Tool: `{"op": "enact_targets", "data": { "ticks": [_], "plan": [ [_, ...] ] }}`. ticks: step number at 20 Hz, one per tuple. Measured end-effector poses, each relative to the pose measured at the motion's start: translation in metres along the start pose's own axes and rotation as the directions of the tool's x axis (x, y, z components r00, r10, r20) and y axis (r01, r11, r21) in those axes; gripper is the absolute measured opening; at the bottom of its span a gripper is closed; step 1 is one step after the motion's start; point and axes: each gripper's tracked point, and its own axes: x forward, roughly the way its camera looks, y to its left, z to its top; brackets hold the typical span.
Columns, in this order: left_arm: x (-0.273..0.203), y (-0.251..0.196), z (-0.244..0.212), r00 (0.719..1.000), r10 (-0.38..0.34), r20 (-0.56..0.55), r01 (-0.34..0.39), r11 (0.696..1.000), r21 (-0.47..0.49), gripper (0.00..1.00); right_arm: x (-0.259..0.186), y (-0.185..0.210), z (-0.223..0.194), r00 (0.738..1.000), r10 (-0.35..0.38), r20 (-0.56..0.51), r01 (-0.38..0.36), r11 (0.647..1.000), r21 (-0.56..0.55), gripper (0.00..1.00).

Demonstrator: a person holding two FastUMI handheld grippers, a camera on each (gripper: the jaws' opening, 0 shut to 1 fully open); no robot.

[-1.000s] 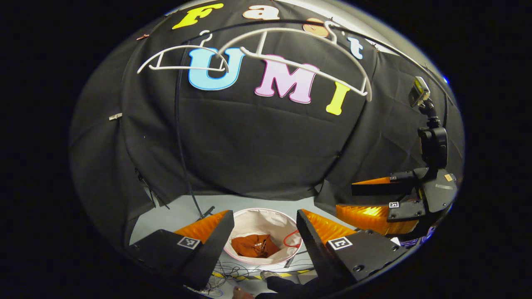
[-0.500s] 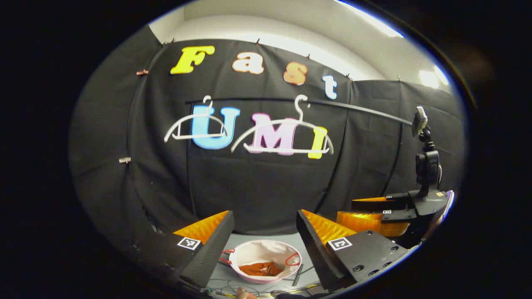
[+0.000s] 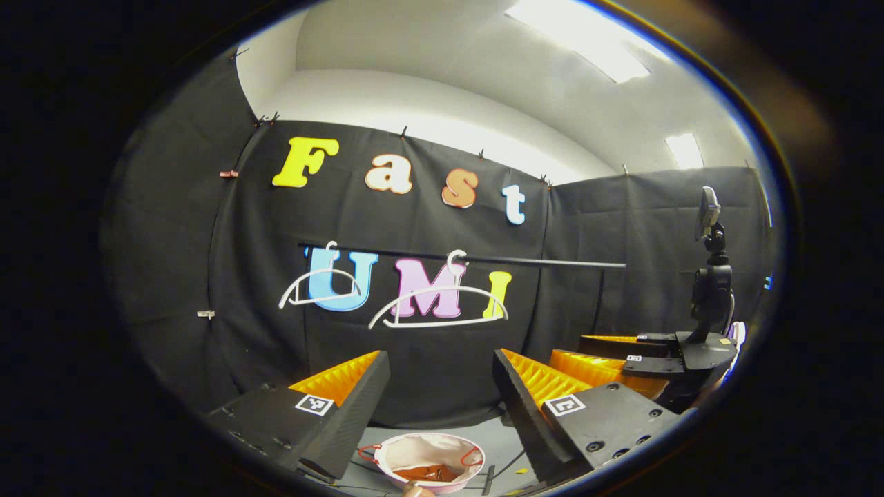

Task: Grasp the clothes on the hanger with both hands and then place them into the laundry hamper below.

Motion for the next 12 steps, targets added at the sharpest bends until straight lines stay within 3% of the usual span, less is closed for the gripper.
{"op": "enact_targets", "data": {
  "ticks": [2,4,9,12],
  "plan": [
    [-0.008,-0.007,0.019,0.999,-0.003,0.042,0.002,1.0,0.019,0.98,-0.008,0.002,0.021,0.998,-0.006,0.06,0.007,1.0,-0.009,0.94],
    [-0.013,-0.013,0.032,0.997,0.006,0.076,-0.009,0.999,0.041,0.95,-0.015,0.002,0.036,0.994,-0.014,0.104,0.016,1.0,-0.014,1.0],
    [-0.022,-0.036,0.046,0.992,0.015,0.127,-0.023,0.998,0.056,0.92,-0.034,-0.004,0.064,0.984,-0.015,0.179,0.018,1.0,-0.011,0.98],
    [-0.021,-0.043,0.053,0.99,0.032,0.137,-0.041,0.997,0.063,0.95,-0.037,-0.01,0.068,0.983,-0.012,0.181,0.012,1.0,0.001,0.97]
  ]
}}
